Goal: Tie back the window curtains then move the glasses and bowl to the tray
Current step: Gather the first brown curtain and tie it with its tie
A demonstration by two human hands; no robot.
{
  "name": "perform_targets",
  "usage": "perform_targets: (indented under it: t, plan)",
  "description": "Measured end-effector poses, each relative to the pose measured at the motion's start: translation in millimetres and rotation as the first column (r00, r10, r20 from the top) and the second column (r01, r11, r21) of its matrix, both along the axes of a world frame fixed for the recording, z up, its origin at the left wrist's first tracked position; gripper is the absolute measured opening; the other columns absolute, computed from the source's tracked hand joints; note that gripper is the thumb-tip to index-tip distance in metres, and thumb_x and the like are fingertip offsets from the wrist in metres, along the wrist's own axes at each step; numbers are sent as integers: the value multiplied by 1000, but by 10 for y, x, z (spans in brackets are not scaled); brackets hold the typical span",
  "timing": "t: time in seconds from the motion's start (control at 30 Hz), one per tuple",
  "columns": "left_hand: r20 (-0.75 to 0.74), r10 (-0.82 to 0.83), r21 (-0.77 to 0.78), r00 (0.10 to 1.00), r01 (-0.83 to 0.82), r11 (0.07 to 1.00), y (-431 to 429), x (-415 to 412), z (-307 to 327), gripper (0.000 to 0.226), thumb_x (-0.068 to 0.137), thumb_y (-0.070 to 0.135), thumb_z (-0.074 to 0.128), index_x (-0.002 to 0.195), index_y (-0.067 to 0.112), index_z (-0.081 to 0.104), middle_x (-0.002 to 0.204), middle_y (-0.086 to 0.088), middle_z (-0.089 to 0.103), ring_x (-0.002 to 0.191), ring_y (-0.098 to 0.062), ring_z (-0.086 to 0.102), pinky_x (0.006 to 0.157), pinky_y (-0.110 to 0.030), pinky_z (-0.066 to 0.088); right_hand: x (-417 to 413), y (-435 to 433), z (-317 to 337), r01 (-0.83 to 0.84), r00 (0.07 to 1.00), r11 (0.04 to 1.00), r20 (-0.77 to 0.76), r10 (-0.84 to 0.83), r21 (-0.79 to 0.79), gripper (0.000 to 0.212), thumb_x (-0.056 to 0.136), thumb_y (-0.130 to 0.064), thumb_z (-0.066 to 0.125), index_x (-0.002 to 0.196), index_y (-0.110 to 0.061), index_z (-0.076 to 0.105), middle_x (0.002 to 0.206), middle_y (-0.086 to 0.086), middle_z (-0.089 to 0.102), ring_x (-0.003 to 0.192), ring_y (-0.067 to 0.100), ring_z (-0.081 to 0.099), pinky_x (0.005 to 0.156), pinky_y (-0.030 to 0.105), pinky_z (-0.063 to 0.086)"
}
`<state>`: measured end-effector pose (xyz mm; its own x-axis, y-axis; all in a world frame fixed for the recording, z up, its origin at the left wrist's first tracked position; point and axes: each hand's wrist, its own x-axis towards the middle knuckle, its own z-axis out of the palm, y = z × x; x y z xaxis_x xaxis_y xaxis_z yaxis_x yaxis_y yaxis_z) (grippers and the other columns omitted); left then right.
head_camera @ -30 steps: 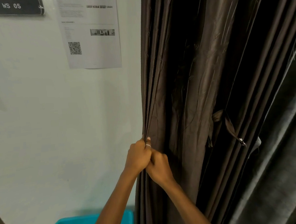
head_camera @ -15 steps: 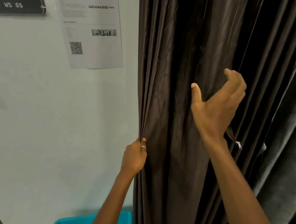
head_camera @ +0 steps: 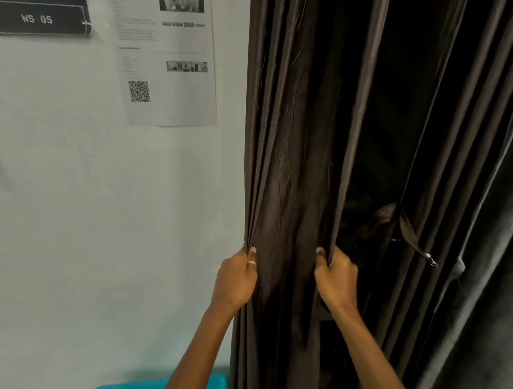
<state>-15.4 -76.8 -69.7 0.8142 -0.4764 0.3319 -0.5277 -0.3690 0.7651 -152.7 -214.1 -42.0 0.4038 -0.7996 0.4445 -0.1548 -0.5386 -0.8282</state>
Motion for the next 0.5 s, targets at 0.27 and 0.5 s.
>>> perform_targets:
  t: [0.27,0.5]
  plan:
    - [23,-95,-23,995,96,995,-66,-135,7,41,107,45,32,98,21,65,71,1,70,61,-11,68,64,-28,59,246,311,-155,-284,956,958,-82,281,-32,22,105,-14,48,118,-2,60,87,2,68,61,1,60,55,10,41]
    - [-66,-255,-95,965,248,964,-19,-183,22,41,108,45,34,110,23,68,94,3,75,82,-1,69,79,-20,58,309,392,-145,-500,853,855,-92,513,139,28,102,-12,44,123,-24,58,101,10,71,94,12,69,84,38,58]
